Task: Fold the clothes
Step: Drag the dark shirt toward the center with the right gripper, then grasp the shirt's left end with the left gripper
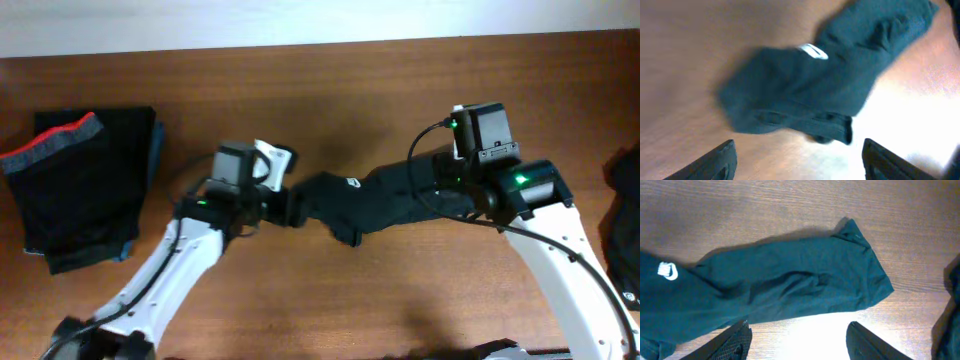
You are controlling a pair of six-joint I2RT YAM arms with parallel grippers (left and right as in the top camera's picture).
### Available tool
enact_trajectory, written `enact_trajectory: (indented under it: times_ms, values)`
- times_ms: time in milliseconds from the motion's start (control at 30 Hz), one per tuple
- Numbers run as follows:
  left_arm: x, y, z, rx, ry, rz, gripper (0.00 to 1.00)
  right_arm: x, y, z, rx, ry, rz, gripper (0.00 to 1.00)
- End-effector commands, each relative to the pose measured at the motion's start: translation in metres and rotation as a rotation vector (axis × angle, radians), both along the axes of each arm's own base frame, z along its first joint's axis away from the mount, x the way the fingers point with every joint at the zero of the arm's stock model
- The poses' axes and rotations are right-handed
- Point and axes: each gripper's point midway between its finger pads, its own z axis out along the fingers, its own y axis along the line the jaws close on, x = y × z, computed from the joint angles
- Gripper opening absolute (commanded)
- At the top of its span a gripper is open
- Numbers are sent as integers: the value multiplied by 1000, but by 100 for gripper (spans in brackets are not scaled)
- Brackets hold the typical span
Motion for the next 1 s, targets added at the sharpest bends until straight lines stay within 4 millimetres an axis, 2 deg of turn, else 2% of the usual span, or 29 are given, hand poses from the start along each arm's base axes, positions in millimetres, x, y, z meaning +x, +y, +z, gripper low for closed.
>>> enact_trajectory:
  times_ms: [0,167,233,367,467,633,967]
  values:
    - [-20,-35,-5,-28,53,-82,75,0,-9,8,13,-25,-37,66]
    - [-44,-62,-14,-16,94,-152,72,0,-33,8,13,-25,-111,66]
    - [-52,-70,-26,1,156,-105,72,-1,-50,8,18,-23,-161,67]
    - [-60,-76,-54,52,256,-12,72,-2,-59,6,63,-19,-188,67]
    - [-64,-82,-70,61,306,9,72,-2,-60,6,65,-19,-191,67]
    - [-61,-100,-77,34,273,-16,68,-2,-58,6,75,-18,-185,67]
    - [-56,-99,-87,88,237,28,67,-3,-58,5,75,-11,-185,67]
